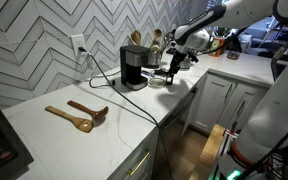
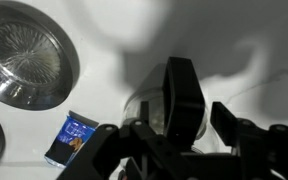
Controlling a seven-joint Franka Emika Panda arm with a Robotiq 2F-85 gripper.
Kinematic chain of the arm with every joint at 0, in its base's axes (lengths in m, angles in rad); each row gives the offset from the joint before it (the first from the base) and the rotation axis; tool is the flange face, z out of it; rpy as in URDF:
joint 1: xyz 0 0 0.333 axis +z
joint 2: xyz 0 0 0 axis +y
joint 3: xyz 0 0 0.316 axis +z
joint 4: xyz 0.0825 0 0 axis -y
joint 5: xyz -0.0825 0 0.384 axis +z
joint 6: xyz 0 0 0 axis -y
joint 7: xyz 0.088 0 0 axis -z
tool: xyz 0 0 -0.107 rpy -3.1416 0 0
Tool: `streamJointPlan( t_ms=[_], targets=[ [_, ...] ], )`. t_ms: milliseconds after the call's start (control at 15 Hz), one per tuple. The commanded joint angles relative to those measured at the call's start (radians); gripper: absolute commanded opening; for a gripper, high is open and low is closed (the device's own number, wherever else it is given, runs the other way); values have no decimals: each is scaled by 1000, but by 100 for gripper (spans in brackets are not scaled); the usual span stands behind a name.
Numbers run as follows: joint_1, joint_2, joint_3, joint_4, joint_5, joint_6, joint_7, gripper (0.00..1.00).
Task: Insert the coffee pot into the coffee maker
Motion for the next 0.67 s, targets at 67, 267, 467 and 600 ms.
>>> streamJointPlan(
  t_ms=[67, 267, 467, 600],
  targets=[
    [-11, 12, 7, -1, 78, 44, -90, 23],
    [-13, 17, 6, -1, 106, 49, -119, 5],
    [-12, 18, 7, 0, 142, 42, -151, 7],
    [-13, 14, 6, -2, 176, 42, -184, 7]
  ],
)
